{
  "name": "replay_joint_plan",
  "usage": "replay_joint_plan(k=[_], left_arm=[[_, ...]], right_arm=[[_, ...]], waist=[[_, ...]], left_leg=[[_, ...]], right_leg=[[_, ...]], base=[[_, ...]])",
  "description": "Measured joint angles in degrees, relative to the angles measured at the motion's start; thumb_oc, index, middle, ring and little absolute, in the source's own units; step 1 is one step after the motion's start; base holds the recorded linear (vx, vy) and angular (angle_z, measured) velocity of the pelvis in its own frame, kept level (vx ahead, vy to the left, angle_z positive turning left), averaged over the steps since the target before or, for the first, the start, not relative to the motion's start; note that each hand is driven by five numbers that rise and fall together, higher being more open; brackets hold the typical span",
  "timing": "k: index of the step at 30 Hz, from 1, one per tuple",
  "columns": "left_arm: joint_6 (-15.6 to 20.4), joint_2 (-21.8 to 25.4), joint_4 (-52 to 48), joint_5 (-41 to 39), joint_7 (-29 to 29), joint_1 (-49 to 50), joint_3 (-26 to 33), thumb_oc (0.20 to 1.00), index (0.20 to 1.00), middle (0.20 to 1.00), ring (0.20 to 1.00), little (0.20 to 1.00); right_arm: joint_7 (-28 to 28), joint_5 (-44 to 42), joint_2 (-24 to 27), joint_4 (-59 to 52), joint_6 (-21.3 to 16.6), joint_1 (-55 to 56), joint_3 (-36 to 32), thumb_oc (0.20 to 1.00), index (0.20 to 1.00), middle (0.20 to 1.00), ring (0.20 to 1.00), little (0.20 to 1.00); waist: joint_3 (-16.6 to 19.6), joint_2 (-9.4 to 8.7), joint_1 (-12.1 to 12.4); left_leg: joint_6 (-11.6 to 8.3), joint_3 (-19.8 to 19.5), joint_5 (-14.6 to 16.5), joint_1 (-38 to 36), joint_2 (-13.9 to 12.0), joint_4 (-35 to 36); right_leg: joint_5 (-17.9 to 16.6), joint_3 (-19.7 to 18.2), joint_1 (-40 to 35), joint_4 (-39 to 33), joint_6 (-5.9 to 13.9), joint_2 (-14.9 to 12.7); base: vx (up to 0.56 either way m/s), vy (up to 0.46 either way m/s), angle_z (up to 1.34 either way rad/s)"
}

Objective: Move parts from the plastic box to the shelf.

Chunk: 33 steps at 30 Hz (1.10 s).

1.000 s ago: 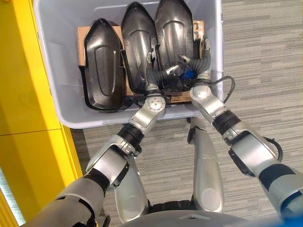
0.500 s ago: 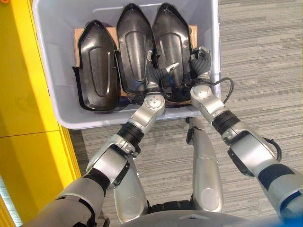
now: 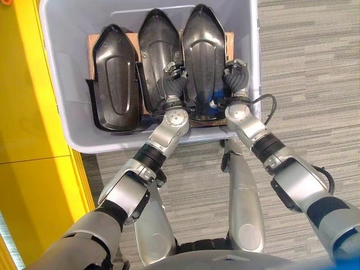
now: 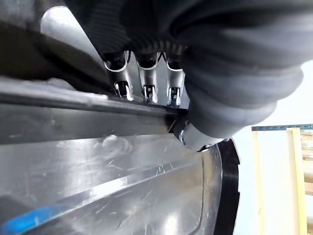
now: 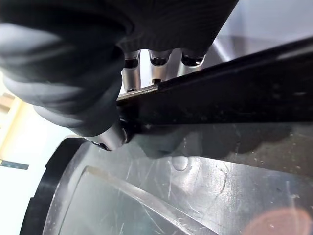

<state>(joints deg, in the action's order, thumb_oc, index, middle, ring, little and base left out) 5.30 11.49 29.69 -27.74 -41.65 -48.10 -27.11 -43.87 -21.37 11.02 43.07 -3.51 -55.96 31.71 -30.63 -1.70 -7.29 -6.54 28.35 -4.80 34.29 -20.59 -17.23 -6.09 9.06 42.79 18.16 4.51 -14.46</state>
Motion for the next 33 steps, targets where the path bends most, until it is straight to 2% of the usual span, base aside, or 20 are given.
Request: replay_joint_plan(k=[6,13,18,21,25,30,33], left_arm=[[0.0,0.0,-1.6,0.0,0.0,1.9,-1.2,0.200,0.200,0.200,0.200,0.200],[0.2,-0.2,-4.7,-0.4,-1.6,2.4,-1.7,0.200,0.200,0.200,0.200,0.200],[1.0,0.2,-11.7,-0.3,-2.6,1.7,0.0,0.200,0.200,0.200,0.200,0.200],[1.9,0.3,-13.8,-0.3,-2.6,0.4,0.7,0.200,0.200,0.200,0.200,0.200],[1.8,0.3,-14.5,-0.3,-3.4,-0.7,1.5,0.200,0.200,0.200,0.200,0.200],[1.2,0.1,-15.0,-0.4,-4.0,-0.5,2.5,0.200,0.200,0.200,0.200,0.200],[0.7,0.1,-15.0,-0.3,-4.5,-0.2,2.7,0.200,0.200,0.200,0.200,0.200]], right_arm=[[-4.4,2.0,-1.3,-3.9,-2.0,4.7,-2.0,0.200,0.200,0.200,0.200,0.200],[-9.1,11.6,-1.3,-7.9,-0.7,6.4,-4.3,0.200,0.200,0.200,0.200,0.200],[-10.4,19.0,-0.2,-16.4,0.8,6.2,-7.1,0.200,0.200,0.200,0.200,0.200],[-10.3,21.2,1.5,-19.6,1.2,4.9,-7.3,0.200,0.200,0.200,0.200,0.200],[-10.0,24.0,1.9,-21.4,3.6,3.5,-8.1,0.200,0.200,0.200,0.200,0.200],[-7.6,25.0,2.2,-23.9,6.6,3.3,-8.0,0.200,0.200,0.200,0.200,0.200],[-7.1,24.9,1.9,-24.3,8.1,3.2,-7.0,0.200,0.200,0.200,0.200,0.200]], waist=[[-0.1,-0.19,0.0],[-0.2,-0.45,0.2],[-0.3,-1.05,0.4],[-0.2,-1.18,0.5],[0.6,-1.57,0.7],[2.7,-1.34,0.9],[4.3,-1.02,1.2]], left_leg=[[-0.02,0.3,0.2,-2.8,0.0,0.1],[-0.36,0.9,1.2,-8.7,0.0,0.2],[-0.44,1.7,1.8,-17.9,0.3,1.2],[-0.94,1.7,2.3,-21.0,0.3,1.4],[-1.01,1.1,2.2,-23.3,0.7,2.6],[-1.30,0.8,0.0,-27.8,0.9,6.9],[-1.23,1.0,-0.1,-30.4,0.9,8.4]], right_leg=[[-0.1,-0.3,-2.8,-0.4,0.08,0.1],[-0.6,-0.6,-9.1,-2.5,0.44,0.3],[-0.7,-1.1,-18.0,-4.0,0.54,0.5],[-0.6,-1.0,-21.4,-4.7,0.73,0.5],[-1.2,-1.1,-24.2,-7.6,0.93,1.0],[-2.2,-0.4,-28.2,-9.6,0.56,2.2],[-1.6,0.1,-30.1,-9.9,0.33,2.5]], base=[[-0.02,0.091,-0.02],[0.00,0.110,-0.04],[0.03,0.084,-0.05],[0.05,0.049,-0.02],[0.07,0.029,-0.07],[0.05,0.005,-0.02],[0.07,0.001,-0.02]])
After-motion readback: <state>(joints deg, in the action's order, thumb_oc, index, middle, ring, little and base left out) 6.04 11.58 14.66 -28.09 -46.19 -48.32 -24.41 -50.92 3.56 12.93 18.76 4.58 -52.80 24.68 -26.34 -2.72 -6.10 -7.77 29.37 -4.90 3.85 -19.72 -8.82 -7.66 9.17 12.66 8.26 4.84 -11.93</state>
